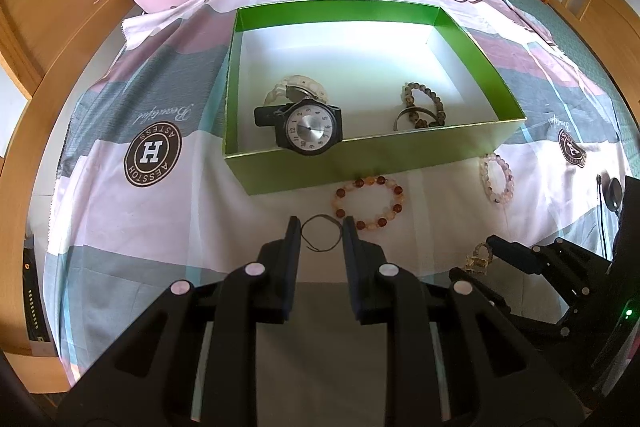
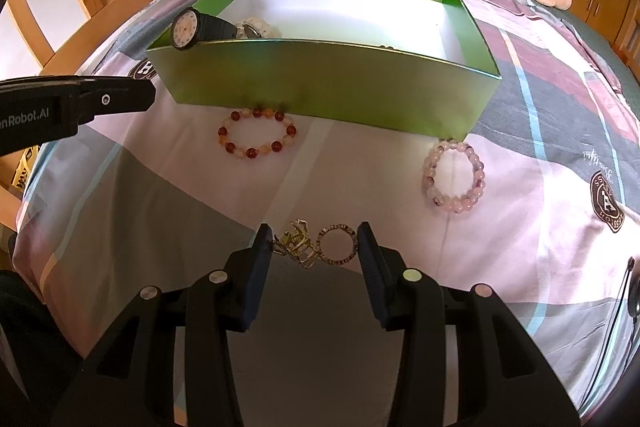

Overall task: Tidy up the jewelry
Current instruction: 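Lift the gold charm and small ring and carry both tools over the box, then lower the gold charm and small ring into the box and open both tools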

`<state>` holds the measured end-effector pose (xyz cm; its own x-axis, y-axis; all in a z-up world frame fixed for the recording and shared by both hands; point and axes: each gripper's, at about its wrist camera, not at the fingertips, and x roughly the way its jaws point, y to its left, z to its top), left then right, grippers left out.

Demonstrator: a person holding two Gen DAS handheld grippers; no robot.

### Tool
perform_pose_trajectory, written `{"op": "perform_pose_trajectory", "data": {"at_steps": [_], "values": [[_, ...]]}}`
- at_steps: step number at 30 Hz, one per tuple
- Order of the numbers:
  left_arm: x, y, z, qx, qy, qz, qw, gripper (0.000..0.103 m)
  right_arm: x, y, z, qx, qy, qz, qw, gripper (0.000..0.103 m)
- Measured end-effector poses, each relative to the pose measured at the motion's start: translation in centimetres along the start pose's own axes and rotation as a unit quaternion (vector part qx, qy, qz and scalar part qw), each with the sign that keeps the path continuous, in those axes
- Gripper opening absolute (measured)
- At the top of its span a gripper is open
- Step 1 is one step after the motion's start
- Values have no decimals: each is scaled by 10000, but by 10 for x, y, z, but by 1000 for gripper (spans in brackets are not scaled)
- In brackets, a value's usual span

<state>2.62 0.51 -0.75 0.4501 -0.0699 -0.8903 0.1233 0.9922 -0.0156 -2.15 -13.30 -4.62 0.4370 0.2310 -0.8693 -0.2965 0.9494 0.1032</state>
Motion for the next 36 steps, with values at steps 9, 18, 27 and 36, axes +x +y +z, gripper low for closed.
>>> {"op": "perform_pose_trajectory", "data": {"at_steps": [9,18,27,36], "values": [[0,-1,-1,12,-2,-2,10000,21,-3,-2,1,5,-48,36,10000,44],[-17,10,13,-7,-232,-253,9994,21,-39,-10,32,101,-539,143,9984,44],[-30,36,83,-492,-566,-642,9951,21,-60,-19,109,-173,-1041,4,9944,44],[39,42,105,-619,-65,-391,9973,21,24,-40,138,-32,-535,-203,9984,44]]}}
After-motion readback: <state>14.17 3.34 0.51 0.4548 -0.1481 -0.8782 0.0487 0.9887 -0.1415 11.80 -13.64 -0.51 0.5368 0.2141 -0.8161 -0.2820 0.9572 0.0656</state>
